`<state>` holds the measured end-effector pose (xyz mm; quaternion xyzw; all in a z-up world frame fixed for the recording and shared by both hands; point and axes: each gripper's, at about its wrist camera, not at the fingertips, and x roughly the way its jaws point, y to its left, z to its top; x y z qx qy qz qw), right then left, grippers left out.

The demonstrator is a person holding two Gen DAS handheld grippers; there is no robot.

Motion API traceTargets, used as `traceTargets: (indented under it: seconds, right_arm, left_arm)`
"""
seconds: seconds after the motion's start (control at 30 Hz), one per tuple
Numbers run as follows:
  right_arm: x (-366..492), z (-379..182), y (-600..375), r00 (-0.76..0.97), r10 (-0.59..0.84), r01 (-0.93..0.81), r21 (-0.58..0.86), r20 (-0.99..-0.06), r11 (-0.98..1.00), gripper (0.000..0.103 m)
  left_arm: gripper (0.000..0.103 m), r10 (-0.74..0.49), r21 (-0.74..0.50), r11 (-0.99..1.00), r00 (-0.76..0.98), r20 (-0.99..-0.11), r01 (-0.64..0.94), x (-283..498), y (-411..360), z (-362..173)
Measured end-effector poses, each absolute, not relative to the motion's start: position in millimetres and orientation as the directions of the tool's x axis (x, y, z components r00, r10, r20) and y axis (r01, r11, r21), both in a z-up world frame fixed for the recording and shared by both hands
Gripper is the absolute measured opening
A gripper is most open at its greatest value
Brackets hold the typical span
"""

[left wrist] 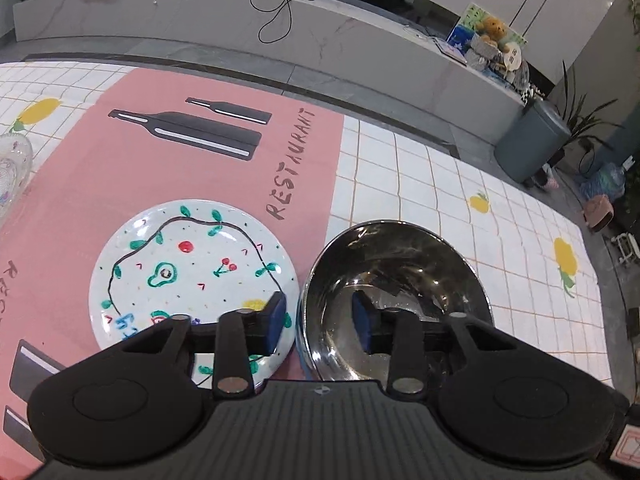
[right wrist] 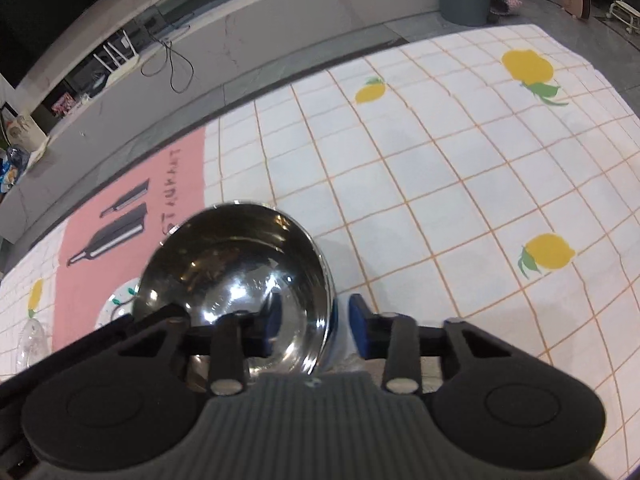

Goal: Organize plates and bowls

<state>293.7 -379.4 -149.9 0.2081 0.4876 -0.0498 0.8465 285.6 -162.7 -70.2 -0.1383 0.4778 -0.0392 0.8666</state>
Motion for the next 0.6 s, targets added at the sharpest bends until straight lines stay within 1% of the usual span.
traceTargets:
  seconds: [0.03, 0.07, 0.13, 0.17, 0.27, 0.3, 0.47, 0.6]
  right_arm:
    - [294, -151, -380, 0.516, 0.123, 0.291, 0.308, -0.848, 0.906, 0.026]
    - [293, -151, -379, 0.516, 0.117, 0.293, 0.303, -0.849, 0.907, 0.023]
    - [293, -151, -380, 0.515, 0.104, 0.293, 0.289, -0.851, 0.911, 0.018]
    - [293, -151, -380, 0.515, 0.100, 0.296, 0.286, -0.851, 0.911, 0.014]
    - [293, -151, -380, 0.513, 0.089, 0.301, 0.276, -0.854, 0.913, 0.010]
    - [293, -151, -380, 0.513, 0.086, 0.300, 0.272, -0.854, 0.914, 0.010]
    - [291, -150, -378, 0.519, 0.078, 0.300, 0.267, -0.851, 0.916, 0.009]
    - [286, -142, -380, 0.538, 0.090, 0.297, 0.288, -0.838, 0.911, 0.009]
  left_arm:
    - [0.031, -0.196, -0.272, 0.960, 0.538, -0.820, -0.065, 286, -164, -71]
    - [0.029, -0.190, -0.266, 0.962, 0.537, -0.822, -0.066, 287, -165, -72]
    - [0.020, -0.169, -0.245, 0.967, 0.542, -0.823, -0.070, 287, -166, -72]
    - [0.018, -0.159, -0.234, 0.970, 0.544, -0.824, -0.071, 287, -166, -72]
    - [0.009, -0.140, -0.213, 0.975, 0.547, -0.825, -0.072, 287, -166, -72]
    - [0.006, -0.133, -0.206, 0.976, 0.547, -0.826, -0.074, 287, -166, -72]
    - [0.005, -0.135, -0.209, 0.975, 0.545, -0.828, -0.077, 286, -164, -70]
    - [0.005, -0.143, -0.217, 0.974, 0.569, -0.810, -0.065, 279, -163, -60]
